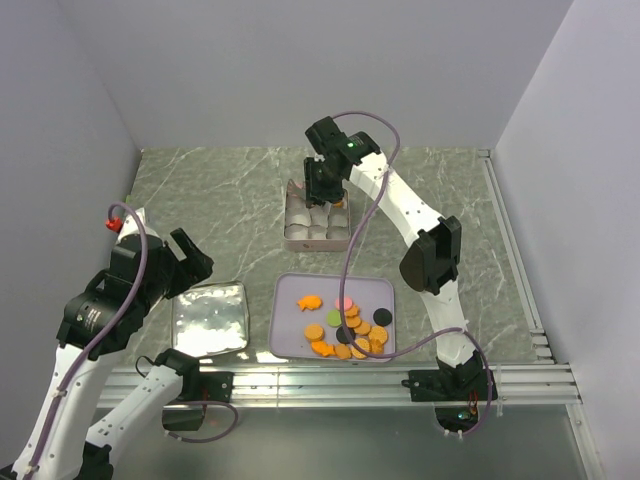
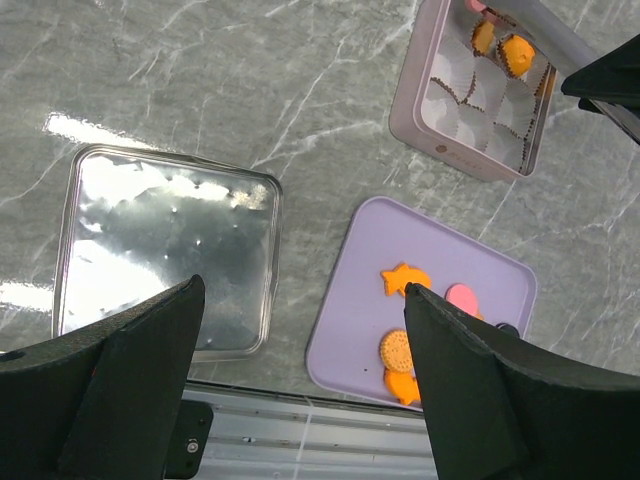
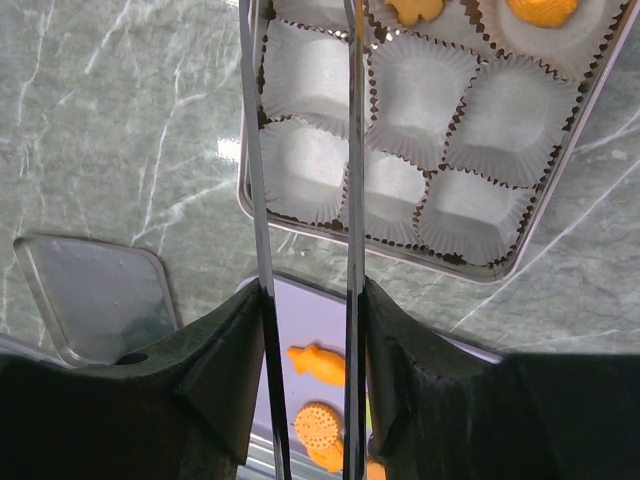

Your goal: Pack the cookies

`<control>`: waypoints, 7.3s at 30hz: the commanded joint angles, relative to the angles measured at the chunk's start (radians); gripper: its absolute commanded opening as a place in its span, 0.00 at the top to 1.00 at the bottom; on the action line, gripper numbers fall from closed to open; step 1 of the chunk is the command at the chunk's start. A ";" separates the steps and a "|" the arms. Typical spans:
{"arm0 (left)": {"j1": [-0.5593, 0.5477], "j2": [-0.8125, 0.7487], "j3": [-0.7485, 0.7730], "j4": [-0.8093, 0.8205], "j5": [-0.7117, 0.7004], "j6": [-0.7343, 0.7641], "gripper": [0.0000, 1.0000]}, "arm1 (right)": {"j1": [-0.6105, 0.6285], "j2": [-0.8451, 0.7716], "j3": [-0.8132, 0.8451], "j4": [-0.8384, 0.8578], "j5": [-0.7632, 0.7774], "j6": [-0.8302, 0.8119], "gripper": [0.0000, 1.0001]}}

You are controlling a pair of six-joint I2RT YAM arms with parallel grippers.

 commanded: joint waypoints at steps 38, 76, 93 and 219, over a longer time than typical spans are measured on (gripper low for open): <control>-0.003 -0.089 -0.040 0.098 0.047 0.025 0.11 | 0.195 -0.495 -0.420 -0.062 0.176 0.047 0.46; -0.003 -0.157 -0.145 0.107 0.107 0.045 0.11 | 0.535 -0.613 -0.846 -0.142 0.158 0.122 0.40; -0.003 -0.172 -0.146 0.093 0.111 0.002 0.12 | 0.537 -0.564 -0.846 -0.130 0.176 0.079 0.43; -0.003 -0.172 -0.100 0.158 -0.032 0.079 0.04 | 0.118 -0.297 -0.060 -0.200 0.170 0.001 0.50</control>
